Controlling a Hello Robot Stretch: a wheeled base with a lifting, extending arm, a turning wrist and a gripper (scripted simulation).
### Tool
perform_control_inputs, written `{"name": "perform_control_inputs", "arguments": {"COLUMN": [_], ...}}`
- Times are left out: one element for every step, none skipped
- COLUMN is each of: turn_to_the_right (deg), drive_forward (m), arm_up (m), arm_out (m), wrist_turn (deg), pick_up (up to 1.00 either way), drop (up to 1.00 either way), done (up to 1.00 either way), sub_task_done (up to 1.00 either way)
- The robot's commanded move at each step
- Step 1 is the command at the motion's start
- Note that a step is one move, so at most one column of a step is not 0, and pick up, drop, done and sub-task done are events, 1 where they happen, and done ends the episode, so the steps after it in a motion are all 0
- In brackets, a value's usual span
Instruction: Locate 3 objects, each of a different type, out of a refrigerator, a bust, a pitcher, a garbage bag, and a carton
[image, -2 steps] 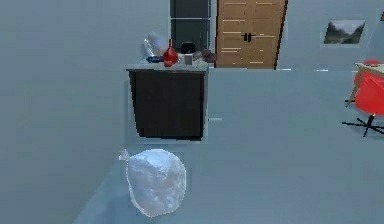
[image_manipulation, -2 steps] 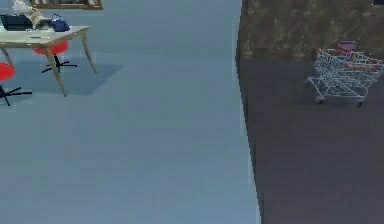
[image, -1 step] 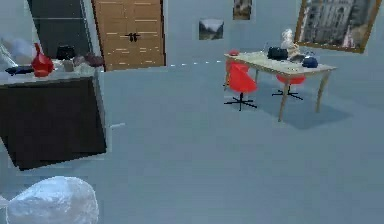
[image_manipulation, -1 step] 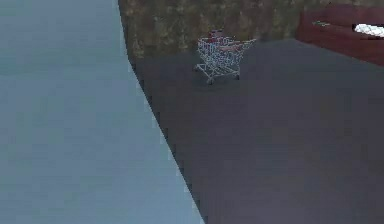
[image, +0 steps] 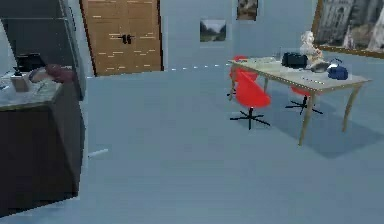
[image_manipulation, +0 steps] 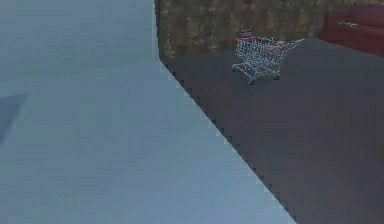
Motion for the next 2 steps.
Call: {"name": "perform_control_inputs", "arguments": {"turn_to_the_right": [-45.0,-21.0], "drive_forward": [0.00,0.00], "arm_up": [0.00,0.00], "arm_out": [0.00,0.00], "wrist_turn": [0.0,0.0], "pick_up": [0.00,0.00], "drop": [0.00,0.00], "done": [0.00,0.00], "sub_task_done": [0.00,0.00]}}
